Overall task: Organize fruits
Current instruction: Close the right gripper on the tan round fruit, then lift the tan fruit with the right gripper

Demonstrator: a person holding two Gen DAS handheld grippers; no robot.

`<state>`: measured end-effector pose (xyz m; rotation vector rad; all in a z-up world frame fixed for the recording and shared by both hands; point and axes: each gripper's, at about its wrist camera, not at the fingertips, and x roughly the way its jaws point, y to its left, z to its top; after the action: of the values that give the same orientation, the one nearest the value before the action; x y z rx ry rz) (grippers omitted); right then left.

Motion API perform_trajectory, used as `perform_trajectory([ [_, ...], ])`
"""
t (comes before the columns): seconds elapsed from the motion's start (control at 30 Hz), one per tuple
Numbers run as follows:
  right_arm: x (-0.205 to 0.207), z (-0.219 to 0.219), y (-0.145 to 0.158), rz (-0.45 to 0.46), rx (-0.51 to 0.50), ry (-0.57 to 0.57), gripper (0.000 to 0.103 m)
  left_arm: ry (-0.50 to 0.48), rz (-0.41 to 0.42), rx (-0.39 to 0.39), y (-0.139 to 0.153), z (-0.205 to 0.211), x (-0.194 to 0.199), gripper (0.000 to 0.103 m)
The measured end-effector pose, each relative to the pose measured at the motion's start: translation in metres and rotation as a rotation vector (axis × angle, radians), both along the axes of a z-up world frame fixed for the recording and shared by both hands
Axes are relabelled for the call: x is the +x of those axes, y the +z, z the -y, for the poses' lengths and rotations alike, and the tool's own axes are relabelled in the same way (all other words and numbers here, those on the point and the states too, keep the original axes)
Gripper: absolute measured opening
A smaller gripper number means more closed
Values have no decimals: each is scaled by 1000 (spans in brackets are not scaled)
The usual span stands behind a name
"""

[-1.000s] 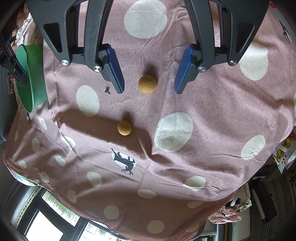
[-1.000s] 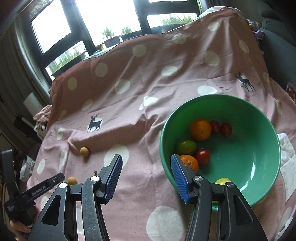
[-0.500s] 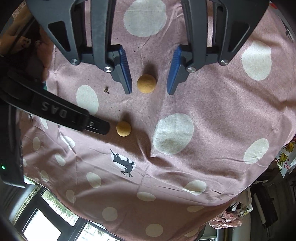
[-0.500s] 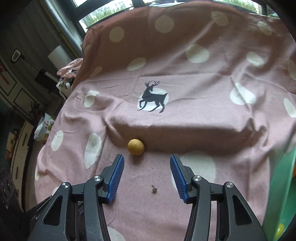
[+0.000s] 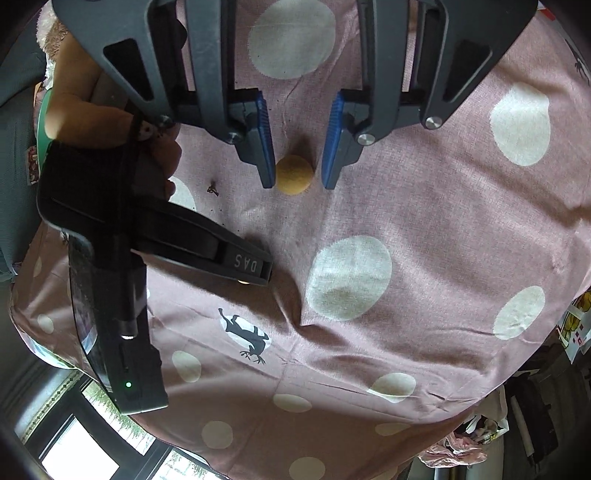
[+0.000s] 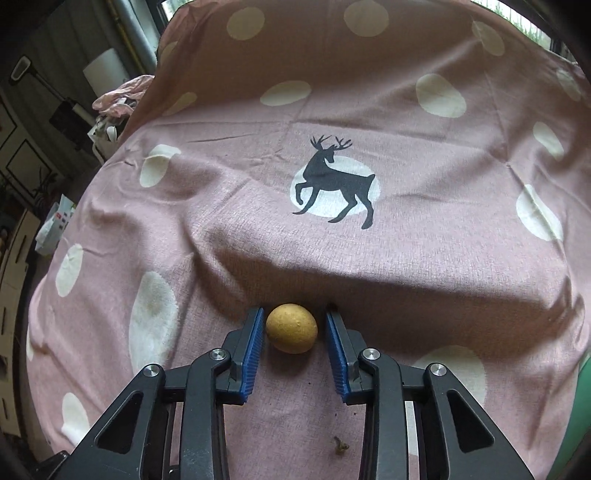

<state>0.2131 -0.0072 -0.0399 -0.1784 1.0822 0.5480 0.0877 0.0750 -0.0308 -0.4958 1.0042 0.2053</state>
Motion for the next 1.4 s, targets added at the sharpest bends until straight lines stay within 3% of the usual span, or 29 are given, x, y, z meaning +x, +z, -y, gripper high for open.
perform_trajectory([
  [0.03,0,1,0,3,1,0,28,0,-1,0,-1,0,0,23],
  [0.2,-5,9,3,10,5,-20,28,-11,3,10,-3,3,3,18],
  [0.37,-21,40,26,32,42,-56,28,-28,-12,-6,-9,7,8,15],
  [0.57,-54,92,58,54,94,-172,28,-19,20,-82,-4,-2,0,12],
  [0.7,-77,137,60,52,174,-249,28,-6,58,-129,4,-9,-9,11],
  [0.93,-79,173,52,57,191,-360,28,16,46,-87,3,-6,-4,12],
  [1.03,-78,178,52,41,224,-357,28,9,16,-68,-2,-1,0,12],
  [1.17,-81,175,54,51,223,-344,28,-3,-14,12,-7,10,5,12],
  [1.4,-85,177,56,53,245,-328,28,4,7,40,-10,11,7,17],
])
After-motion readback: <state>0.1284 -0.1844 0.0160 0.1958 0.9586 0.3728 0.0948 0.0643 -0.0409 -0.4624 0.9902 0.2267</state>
